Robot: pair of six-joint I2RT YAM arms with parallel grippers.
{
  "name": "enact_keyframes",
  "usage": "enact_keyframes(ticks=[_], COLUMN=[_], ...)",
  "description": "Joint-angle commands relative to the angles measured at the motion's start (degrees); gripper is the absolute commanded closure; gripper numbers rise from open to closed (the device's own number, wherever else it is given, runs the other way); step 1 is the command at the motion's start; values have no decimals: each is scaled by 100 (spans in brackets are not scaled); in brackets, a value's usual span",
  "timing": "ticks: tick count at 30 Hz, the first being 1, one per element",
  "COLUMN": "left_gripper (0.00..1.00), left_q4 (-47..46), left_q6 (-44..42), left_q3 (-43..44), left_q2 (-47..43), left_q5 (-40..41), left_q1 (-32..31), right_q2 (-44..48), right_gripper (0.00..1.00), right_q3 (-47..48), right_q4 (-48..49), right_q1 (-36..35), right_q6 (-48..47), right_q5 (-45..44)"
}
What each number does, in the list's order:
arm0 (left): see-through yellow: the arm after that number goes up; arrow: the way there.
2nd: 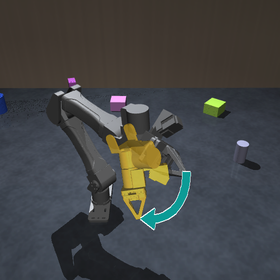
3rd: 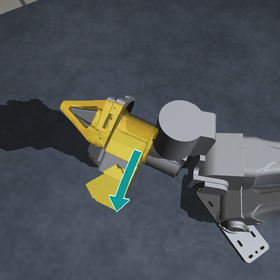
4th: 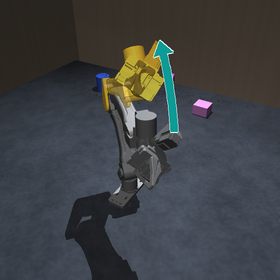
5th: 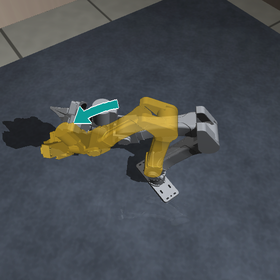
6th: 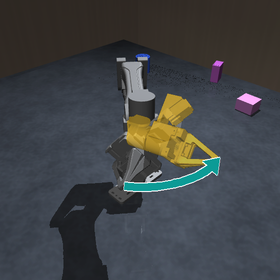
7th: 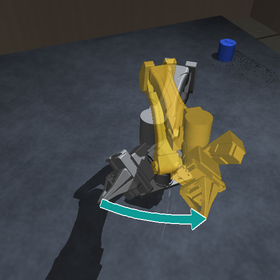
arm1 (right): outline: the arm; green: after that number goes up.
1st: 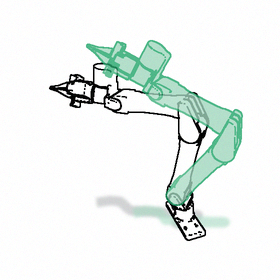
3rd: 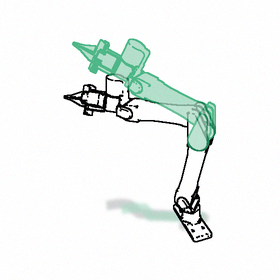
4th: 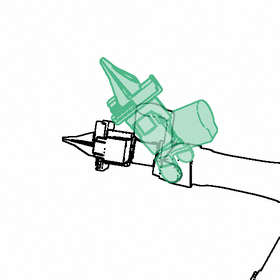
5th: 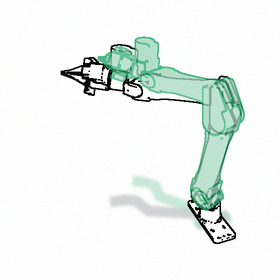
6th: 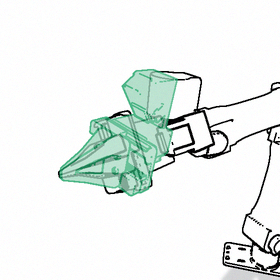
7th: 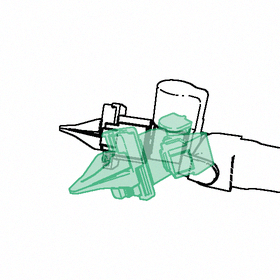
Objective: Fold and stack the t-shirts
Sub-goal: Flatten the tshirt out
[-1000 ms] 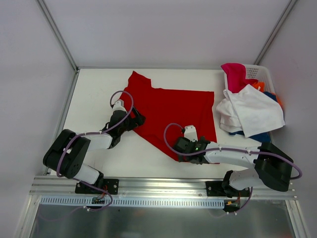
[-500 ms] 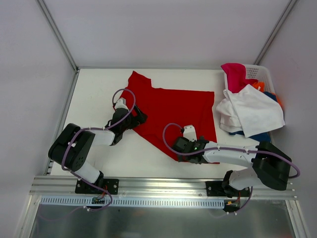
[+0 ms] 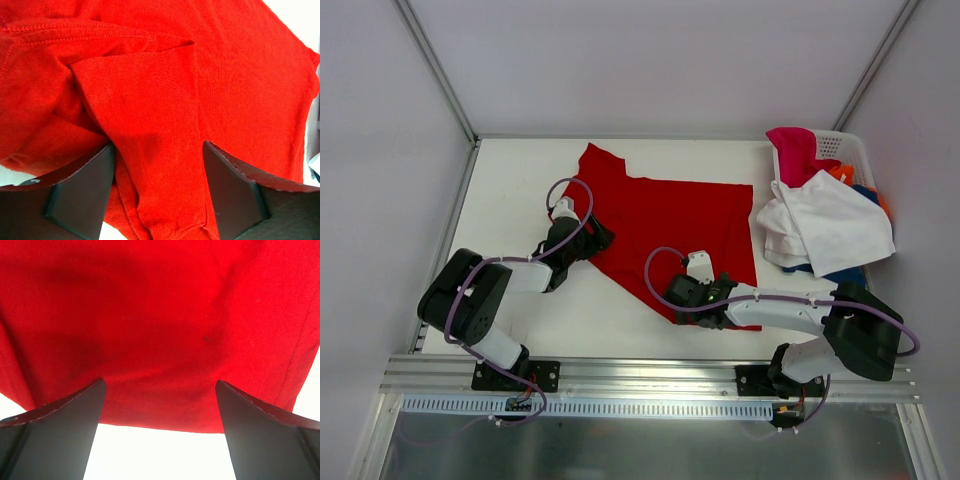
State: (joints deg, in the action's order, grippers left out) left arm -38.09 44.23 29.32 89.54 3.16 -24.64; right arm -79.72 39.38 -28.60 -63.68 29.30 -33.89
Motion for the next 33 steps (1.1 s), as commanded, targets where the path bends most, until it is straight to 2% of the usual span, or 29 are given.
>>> enact_keyframes(ticks=[1,4,5,14,17,18,20,21,29,33], left_gripper=[32,37,43,57,66,79,97,100,100,100], left_q4=[-32,-15,-15,20,38,82,161,274,573,1433], left_q6=[16,7,16,16,-2,7,16,24,-63,-212], left_q3=[179,171,162,118,135,153,188,240,364,530], left_q2=[-226,-217,-217,-253,-261,-261,-235,-209,-296,-1172], left_q5=[9,9,18,27,27,44,79,114,106,360], left_q1=[47,47,47,39,47,47,56,47,39,-14], right_q2=[-149,-149,-157,-184,-175,-175,-175,-175,-158,-166], right_gripper=[3,3,3,3,3,3,3,3,3,3], right_q3=[123,114,106,88,97,97,97,97,123,202], right_q4=[4,12,4,4,-5,-14,-23,-23,-84,-102], right_q1=[-31,-30,-30,-57,-66,-66,-66,-66,-74,-74], right_q6=[-21,-21,-29,14,14,14,14,14,-3,-38], right_q5=[-65,-56,-56,-65,-74,-83,-92,-100,-118,-144])
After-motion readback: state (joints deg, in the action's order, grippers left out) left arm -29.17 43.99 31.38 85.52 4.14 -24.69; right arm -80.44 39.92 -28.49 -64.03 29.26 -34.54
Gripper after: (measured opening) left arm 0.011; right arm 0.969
